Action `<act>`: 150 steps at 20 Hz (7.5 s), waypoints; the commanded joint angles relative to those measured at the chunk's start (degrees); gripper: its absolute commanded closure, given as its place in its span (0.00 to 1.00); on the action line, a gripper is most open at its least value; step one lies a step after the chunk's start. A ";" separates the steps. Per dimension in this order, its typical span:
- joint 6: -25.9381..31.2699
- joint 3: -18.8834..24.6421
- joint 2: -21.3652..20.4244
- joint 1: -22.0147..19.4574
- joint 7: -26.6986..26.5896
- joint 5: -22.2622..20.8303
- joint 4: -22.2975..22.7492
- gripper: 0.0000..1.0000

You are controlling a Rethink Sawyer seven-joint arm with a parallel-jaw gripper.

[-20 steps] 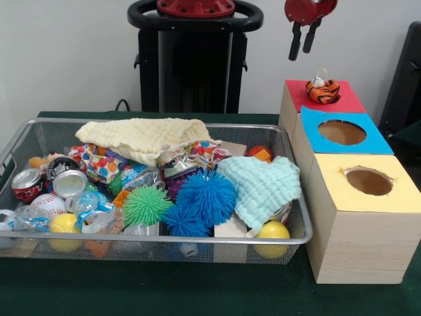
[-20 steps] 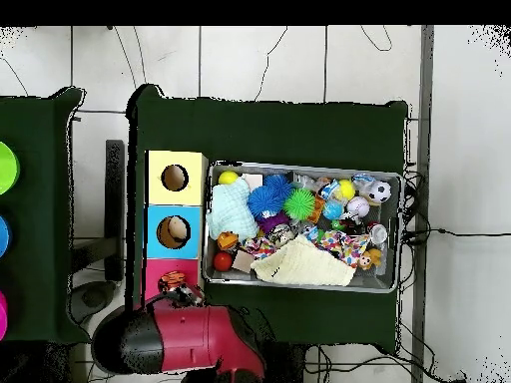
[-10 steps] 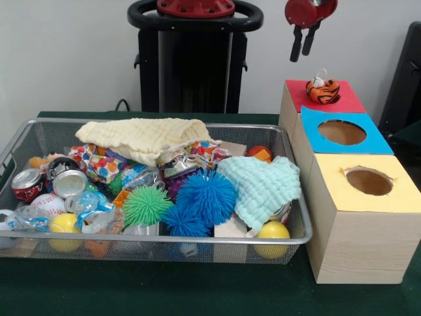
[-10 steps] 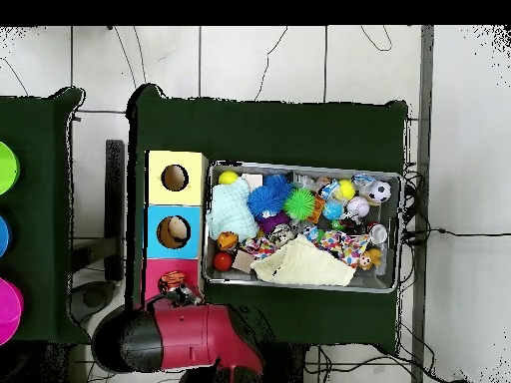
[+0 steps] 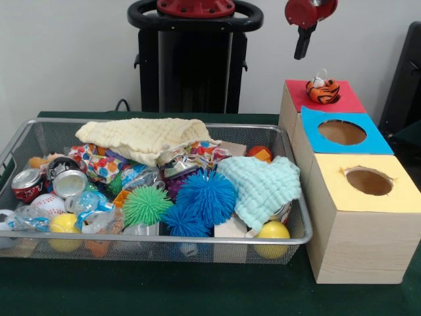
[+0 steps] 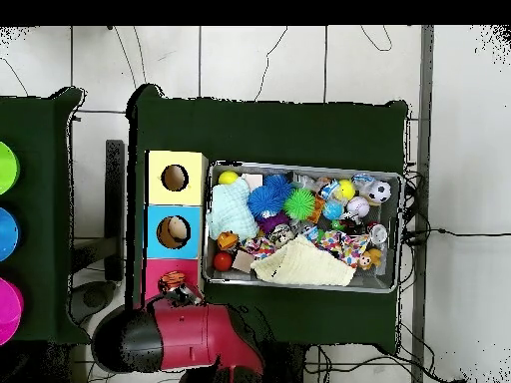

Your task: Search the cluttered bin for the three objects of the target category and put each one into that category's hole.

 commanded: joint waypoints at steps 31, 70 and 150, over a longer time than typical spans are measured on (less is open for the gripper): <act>-15.12 2.12 11.25 0.74 10.40 -2.37 -4.06 1.00; -18.33 -0.25 14.87 5.16 12.78 -0.59 -5.09 1.00; -10.11 -6.77 14.58 15.15 15.41 5.29 -9.42 1.00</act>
